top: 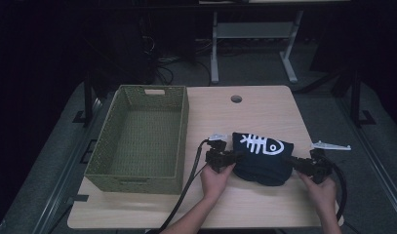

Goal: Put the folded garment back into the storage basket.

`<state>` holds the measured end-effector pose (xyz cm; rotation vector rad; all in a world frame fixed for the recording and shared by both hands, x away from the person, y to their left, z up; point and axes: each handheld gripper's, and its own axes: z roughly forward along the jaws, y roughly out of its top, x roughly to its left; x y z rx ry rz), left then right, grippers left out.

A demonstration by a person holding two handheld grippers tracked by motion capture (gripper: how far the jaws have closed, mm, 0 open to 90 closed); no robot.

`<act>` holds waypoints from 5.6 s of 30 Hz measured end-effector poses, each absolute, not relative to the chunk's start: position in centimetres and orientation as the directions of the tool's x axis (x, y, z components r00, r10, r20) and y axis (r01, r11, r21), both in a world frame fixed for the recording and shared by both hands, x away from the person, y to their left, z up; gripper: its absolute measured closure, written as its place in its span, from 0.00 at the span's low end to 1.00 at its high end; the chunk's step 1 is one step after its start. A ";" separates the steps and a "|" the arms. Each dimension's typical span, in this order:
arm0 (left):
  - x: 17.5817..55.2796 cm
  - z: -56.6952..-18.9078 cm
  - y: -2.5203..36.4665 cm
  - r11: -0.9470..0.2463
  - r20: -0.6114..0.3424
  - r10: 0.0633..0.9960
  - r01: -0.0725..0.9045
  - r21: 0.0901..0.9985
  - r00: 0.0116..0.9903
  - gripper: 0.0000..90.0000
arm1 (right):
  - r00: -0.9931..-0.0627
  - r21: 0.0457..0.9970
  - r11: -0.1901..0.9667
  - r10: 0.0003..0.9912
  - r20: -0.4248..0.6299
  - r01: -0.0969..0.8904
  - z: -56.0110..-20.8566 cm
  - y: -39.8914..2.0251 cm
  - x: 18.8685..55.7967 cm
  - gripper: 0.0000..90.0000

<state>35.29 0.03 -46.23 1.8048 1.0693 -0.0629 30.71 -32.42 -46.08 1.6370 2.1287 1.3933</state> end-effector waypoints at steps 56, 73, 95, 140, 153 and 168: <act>34.7 -36.1 3.6 -0.003 -0.534 0.495 0.616 0.787 0.685 0.83 | -0.483 0.745 -0.142 0.679 0.552 0.652 -38.2 -31.2 30.4 0.81; 34.7 -34.1 6.5 0.013 -0.532 0.491 0.604 0.797 0.690 0.82 | -0.533 0.755 -0.128 0.632 0.562 0.643 -36.0 -28.7 31.5 0.81; 34.5 -32.1 12.6 0.074 -0.531 0.519 0.584 0.808 0.669 0.82 | -0.587 0.763 -0.085 0.586 0.559 0.641 -33.5 -22.6 33.7 0.81; 33.7 -31.6 25.7 0.178 -0.537 0.633 0.571 0.801 0.557 0.82 | -0.656 0.758 0.026 0.521 0.546 0.651 -32.3 -7.9 38.2 0.81; 33.2 -31.5 29.6 0.201 -0.534 0.675 0.570 0.797 0.509 0.82 | -0.666 0.754 0.038 0.499 0.554 0.656 -32.6 -3.8 39.1 0.81; 33.6 -32.7 33.4 0.224 -0.542 0.717 0.591 0.775 0.438 0.82 | -0.659 0.736 0.047 0.487 0.573 0.675 -34.1 0.6 39.7 0.81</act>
